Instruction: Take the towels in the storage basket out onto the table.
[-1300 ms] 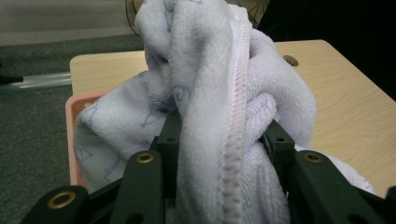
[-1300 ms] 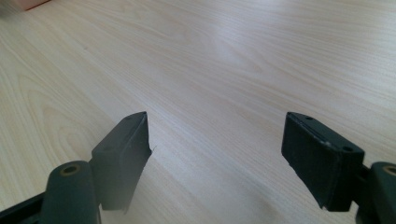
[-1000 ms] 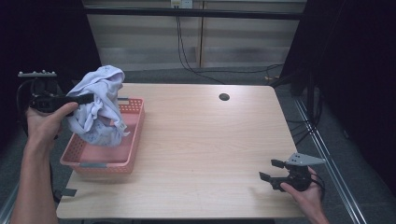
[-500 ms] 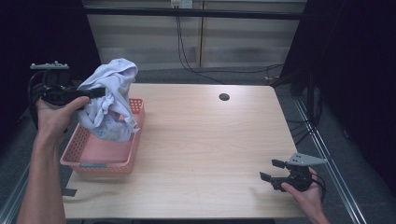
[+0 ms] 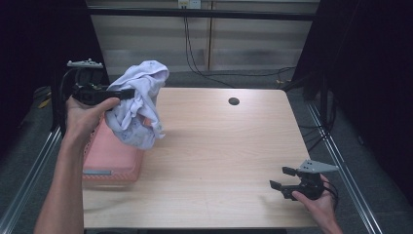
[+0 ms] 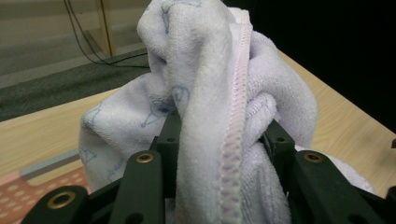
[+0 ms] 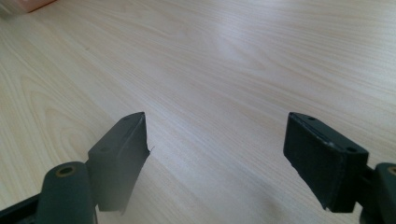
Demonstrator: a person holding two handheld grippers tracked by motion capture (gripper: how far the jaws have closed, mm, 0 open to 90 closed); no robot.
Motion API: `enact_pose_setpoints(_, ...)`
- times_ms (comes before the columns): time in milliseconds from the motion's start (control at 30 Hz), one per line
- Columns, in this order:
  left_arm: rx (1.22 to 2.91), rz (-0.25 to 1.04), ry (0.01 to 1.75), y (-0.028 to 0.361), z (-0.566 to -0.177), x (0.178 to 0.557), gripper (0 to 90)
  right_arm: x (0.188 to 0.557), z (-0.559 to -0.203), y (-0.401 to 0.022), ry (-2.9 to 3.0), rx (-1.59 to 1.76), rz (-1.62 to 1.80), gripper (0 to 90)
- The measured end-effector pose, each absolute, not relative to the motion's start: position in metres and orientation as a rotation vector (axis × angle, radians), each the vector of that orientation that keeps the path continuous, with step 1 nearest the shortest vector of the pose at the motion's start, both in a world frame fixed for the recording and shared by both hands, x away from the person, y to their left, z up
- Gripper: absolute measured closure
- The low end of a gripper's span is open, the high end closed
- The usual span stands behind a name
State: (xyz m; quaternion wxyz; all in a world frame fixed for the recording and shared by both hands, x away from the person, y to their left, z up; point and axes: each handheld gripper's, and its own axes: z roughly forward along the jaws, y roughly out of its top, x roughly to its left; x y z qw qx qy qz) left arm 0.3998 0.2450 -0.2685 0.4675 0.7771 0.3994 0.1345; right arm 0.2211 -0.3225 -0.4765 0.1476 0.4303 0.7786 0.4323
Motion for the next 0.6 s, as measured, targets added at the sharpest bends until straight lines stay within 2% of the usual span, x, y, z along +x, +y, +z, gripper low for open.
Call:
enact_pose_setpoints(333, 1.950, 0.270, 0.892, 0.189, -0.267, 0.408, 60.3, 0.221, -0.476, -0.323, 2.243, 1.231, 1.247, 21.5)
enact_pose_setpoints(600, 1.989, 0.185, 0.776, 0.141, -0.283, 0.401, 60.3, 0.220, -0.475, -0.324, 2.235, 1.239, 1.255, 21.5)
